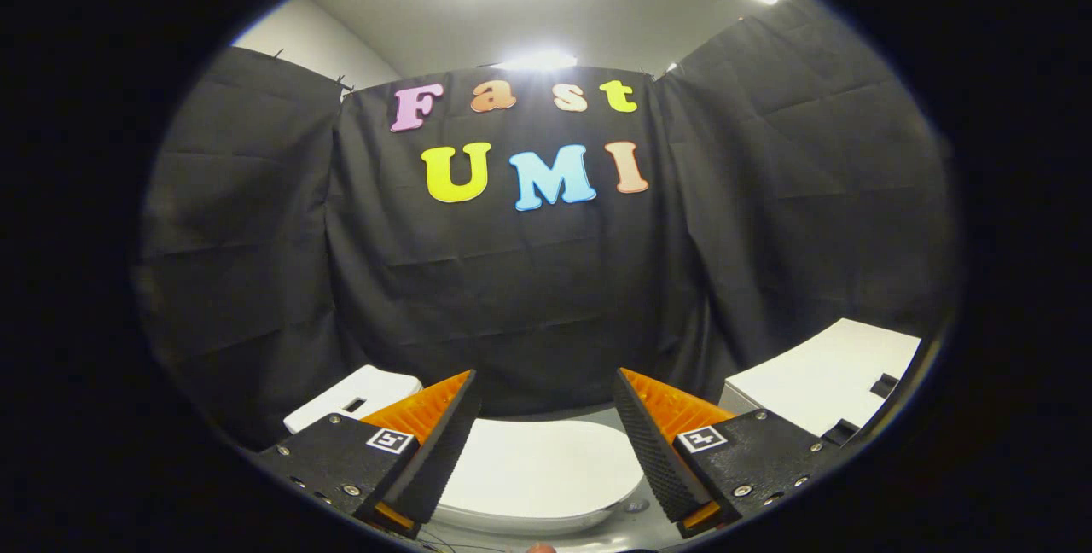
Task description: Open the toilet lid.
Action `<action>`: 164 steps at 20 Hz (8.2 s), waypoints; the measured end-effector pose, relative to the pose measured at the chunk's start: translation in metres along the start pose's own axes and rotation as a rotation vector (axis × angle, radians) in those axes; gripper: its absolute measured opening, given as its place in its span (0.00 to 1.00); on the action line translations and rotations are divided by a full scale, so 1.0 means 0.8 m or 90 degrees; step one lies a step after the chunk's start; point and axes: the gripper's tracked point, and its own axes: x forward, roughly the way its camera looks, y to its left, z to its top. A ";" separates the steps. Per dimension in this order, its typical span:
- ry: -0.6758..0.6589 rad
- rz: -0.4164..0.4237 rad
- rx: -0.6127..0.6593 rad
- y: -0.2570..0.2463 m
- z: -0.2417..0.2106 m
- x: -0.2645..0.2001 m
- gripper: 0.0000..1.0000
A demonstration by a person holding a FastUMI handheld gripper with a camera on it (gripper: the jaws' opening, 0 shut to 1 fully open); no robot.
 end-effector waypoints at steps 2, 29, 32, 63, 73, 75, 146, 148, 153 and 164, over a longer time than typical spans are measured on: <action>0.009 0.010 0.043 0.000 -0.010 0.005 0.96; 0.255 -0.142 0.338 -0.147 -0.317 0.019 0.95; 0.277 -0.169 0.339 -0.152 -0.350 0.013 0.95; 0.291 -0.136 0.657 -0.197 -0.499 0.072 0.56; 0.242 -0.114 0.688 -0.198 -0.494 0.075 0.10; 0.240 -0.115 0.667 -0.197 -0.490 0.076 0.04; 0.041 -0.038 -0.025 0.178 -0.068 0.066 0.00; 0.040 -0.030 -0.040 0.197 -0.063 0.066 0.00; 0.042 -0.003 -0.089 0.253 -0.057 0.067 0.00; 0.043 0.071 -0.200 0.390 -0.068 0.068 0.00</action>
